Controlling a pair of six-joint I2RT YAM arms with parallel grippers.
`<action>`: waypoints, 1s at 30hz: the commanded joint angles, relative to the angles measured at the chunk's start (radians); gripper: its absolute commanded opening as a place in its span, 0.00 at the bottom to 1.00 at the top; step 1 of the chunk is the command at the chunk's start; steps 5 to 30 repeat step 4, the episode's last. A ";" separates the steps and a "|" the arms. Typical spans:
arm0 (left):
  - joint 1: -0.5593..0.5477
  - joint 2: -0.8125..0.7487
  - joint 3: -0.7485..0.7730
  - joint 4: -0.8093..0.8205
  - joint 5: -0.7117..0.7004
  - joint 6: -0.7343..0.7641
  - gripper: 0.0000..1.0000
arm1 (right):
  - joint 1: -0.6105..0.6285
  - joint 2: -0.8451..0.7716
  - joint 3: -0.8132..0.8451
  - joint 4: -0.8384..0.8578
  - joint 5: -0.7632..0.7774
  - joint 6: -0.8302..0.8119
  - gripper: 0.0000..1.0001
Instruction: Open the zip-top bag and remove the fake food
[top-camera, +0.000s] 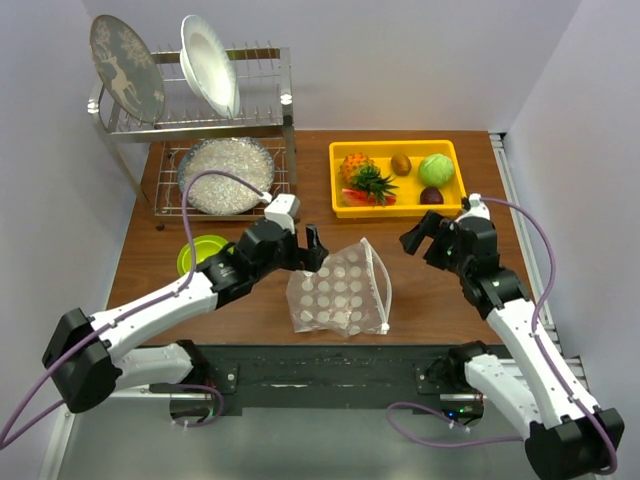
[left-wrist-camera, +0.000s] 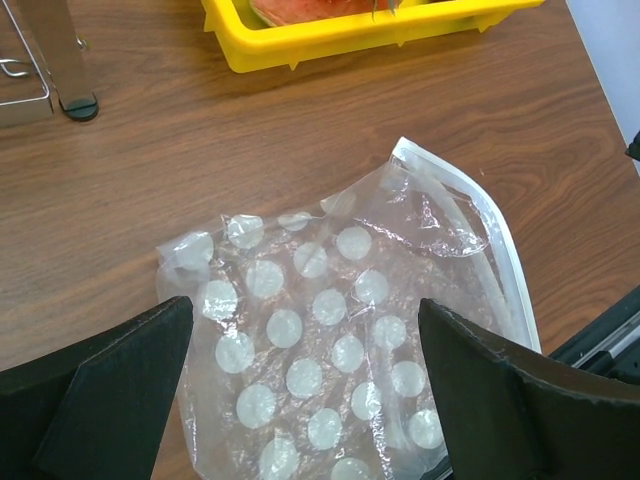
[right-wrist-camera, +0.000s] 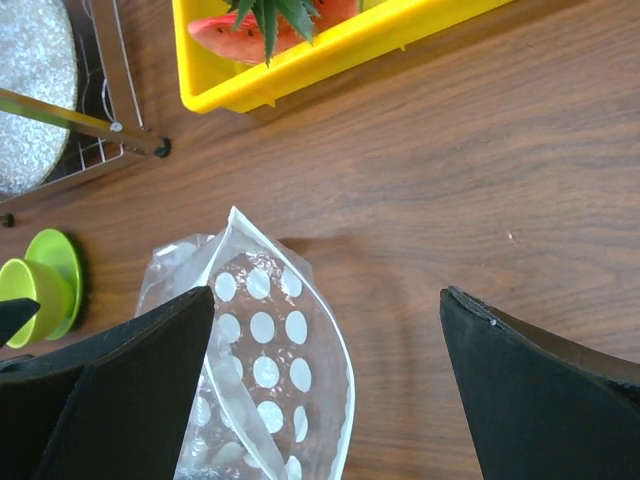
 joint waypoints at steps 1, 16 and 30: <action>0.004 -0.035 -0.021 0.081 -0.038 0.031 1.00 | -0.001 -0.018 -0.022 0.021 -0.021 -0.004 0.99; 0.005 -0.045 -0.024 0.092 -0.063 0.043 1.00 | -0.001 -0.015 -0.010 0.016 -0.015 -0.005 0.98; 0.005 -0.045 -0.024 0.092 -0.063 0.043 1.00 | -0.001 -0.015 -0.010 0.016 -0.015 -0.005 0.98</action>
